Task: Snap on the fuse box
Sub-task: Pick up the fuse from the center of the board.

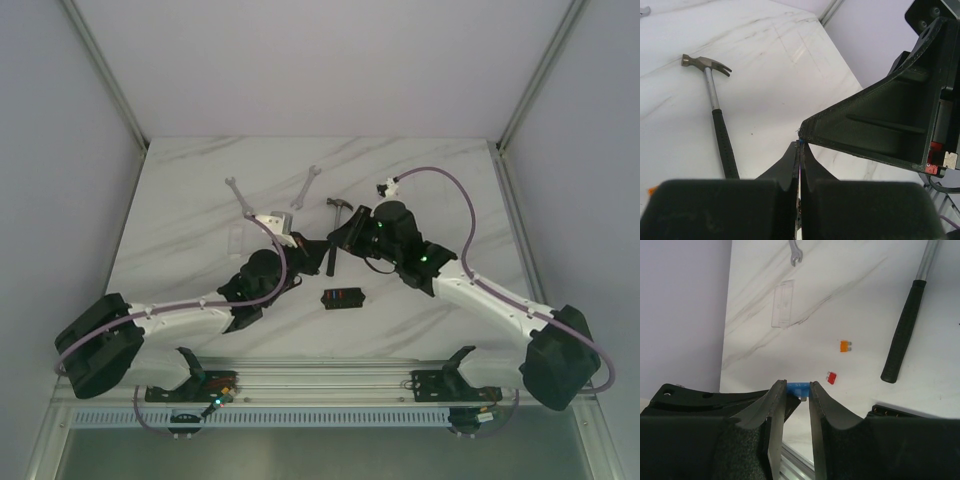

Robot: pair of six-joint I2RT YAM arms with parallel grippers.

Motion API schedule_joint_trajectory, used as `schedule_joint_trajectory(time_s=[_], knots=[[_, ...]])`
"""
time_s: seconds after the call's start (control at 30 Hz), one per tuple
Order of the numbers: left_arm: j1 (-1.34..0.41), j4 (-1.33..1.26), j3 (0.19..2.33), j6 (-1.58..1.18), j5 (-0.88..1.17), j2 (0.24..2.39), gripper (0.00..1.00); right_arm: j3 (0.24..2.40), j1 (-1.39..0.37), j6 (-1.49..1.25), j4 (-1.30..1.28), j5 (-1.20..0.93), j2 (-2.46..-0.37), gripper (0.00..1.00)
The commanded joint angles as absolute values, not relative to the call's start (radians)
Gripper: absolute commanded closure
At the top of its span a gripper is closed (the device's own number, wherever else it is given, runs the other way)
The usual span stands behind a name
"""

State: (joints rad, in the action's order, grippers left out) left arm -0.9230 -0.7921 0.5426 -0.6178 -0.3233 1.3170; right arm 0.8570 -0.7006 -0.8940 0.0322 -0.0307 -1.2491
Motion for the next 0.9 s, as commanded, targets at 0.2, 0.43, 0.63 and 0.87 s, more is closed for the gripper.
schedule_joint_trajectory(time_s=[0.2,0.43,0.63,0.87], knots=[[-0.833,-0.82,0.466,-0.554,-0.225,1.201,1.0,0.854,-0.69,-0.737,0.032,-0.02,-1.182,0.57],[-0.72,-0.837,0.441,-0.504,0.016,1.177,1.0,0.865,-0.626,-0.468,0.049,-0.197,-1.179,0.5],[-0.643,-0.894,0.441,-0.467,0.289,1.178,1.0,0.872,-0.566,-0.275,0.093,-0.464,-1.19,0.51],[-0.624,-0.948,0.462,-0.43,0.51,1.185,1.0,0.872,-0.538,-0.08,0.096,-0.703,-1.181,0.51]])
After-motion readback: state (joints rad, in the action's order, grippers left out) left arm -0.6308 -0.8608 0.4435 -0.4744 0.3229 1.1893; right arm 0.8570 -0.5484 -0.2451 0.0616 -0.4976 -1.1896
